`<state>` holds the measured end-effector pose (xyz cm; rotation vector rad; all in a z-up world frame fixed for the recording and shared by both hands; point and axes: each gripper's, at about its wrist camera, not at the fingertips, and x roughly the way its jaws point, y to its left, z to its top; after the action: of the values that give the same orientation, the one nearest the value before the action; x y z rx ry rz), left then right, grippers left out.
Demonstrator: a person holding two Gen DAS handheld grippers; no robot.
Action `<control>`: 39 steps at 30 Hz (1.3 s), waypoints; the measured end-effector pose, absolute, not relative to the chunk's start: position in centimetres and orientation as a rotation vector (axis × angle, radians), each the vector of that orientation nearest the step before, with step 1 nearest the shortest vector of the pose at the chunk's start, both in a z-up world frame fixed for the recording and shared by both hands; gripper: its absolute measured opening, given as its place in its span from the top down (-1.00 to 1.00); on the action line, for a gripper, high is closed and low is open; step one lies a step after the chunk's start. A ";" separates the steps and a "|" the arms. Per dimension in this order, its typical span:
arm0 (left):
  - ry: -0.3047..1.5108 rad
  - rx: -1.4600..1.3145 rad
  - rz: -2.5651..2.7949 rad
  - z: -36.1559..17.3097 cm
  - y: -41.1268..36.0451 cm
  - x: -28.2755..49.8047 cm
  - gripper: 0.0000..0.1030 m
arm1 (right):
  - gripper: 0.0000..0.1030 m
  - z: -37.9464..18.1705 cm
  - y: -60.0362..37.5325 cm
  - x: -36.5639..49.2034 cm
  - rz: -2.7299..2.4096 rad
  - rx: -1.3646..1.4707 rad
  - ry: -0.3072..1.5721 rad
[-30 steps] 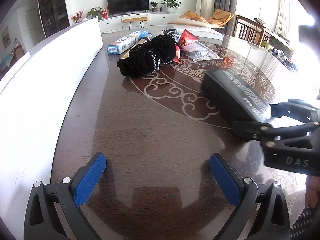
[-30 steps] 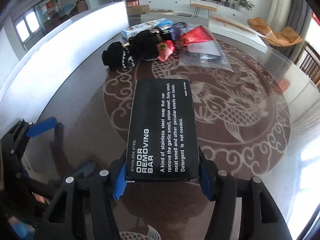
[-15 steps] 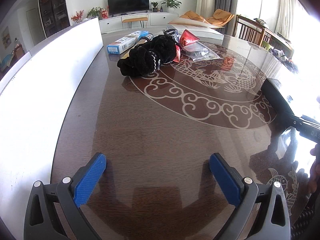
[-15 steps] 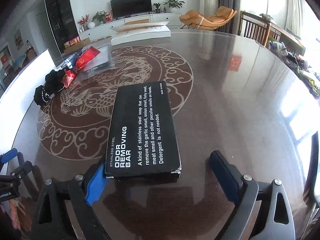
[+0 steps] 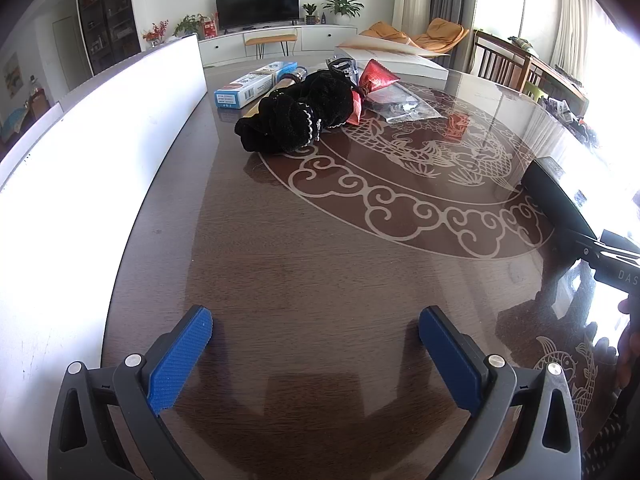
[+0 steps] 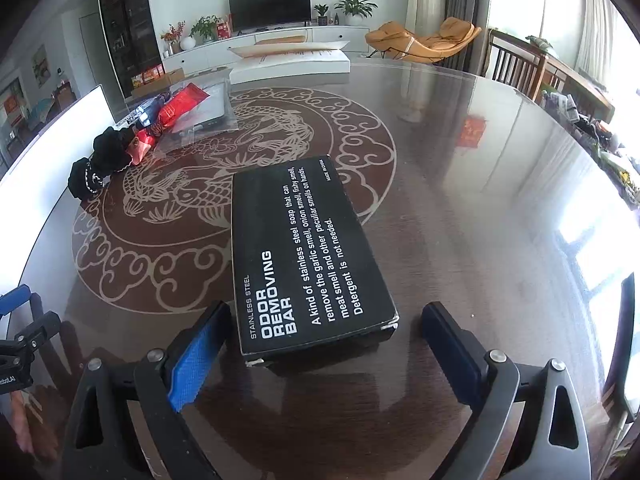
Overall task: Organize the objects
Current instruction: 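Lift the black box off the table with the right tool, then grasp the black fuzzy cloth item with the left tool while the right holds the box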
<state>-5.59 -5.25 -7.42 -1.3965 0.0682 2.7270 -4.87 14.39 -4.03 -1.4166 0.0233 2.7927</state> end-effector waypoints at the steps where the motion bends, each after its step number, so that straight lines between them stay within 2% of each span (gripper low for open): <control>1: 0.068 -1.397 2.727 -7.4 -5.3 -5.6 -1.00 | -0.88 -4.0 14.4 -4.9 2.793 -1.417 0.023; 9: 0.131 -1.438 2.724 -6.6 -4.4 -8.1 -1.00 | -0.89 -4.0 14.6 -4.7 2.800 -1.417 0.035; 15: 0.161 -1.267 2.867 -2.9 -3.6 -15.3 -1.00 | -0.92 -4.0 14.4 -4.8 2.799 -1.427 0.023; 18: 0.267 -1.288 2.906 -3.6 -3.3 -19.8 -1.00 | -0.92 -4.0 14.5 -4.8 2.804 -1.423 0.036; 21: 0.245 -1.336 2.808 -5.0 -3.4 -22.4 -1.00 | -0.93 -4.0 14.6 -4.8 2.808 -1.421 0.047; 22: 0.216 -1.355 2.768 -5.5 -3.5 -23.0 -0.94 | -0.93 -4.0 14.5 -4.8 2.807 -1.421 0.045; 23: 0.170 -1.371 2.731 -5.9 -3.7 -23.2 -0.50 | -0.93 -4.0 14.5 -4.8 2.807 -1.422 0.044; 26: 0.065 -1.402 2.704 -6.3 -4.2 -22.4 0.12 | -0.97 -4.0 14.4 -4.9 2.806 -1.431 0.034; 30: -0.030 -1.413 2.722 -6.0 -4.0 -17.4 0.14 | -0.98 -4.1 14.5 -4.9 2.806 -1.435 0.033; 33: -0.007 -1.428 2.696 -6.1 -2.6 -12.5 0.13 | -0.98 -4.1 14.5 -4.9 2.806 -1.435 0.034; 36: 0.019 -1.408 2.662 -6.2 -1.2 -8.2 0.01 | -0.98 -4.1 14.5 -4.9 2.807 -1.434 0.035; 37: 0.036 -1.403 2.661 -6.3 -0.9 -7.3 -0.20 | -0.98 -4.1 14.5 -5.0 2.807 -1.434 0.036; 38: 0.063 -1.402 2.662 -6.5 -0.6 -6.9 -0.53 | -0.98 -4.0 14.5 -5.0 2.808 -1.434 0.037; 39: 0.094 -1.400 2.666 -6.8 -0.4 -6.8 -0.67 | -0.98 -4.0 14.5 -4.9 2.810 -1.433 0.039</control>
<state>-6.77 -0.40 -6.76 -1.3997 0.0942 2.6661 -4.94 14.51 -4.02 -1.4332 0.0395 2.8096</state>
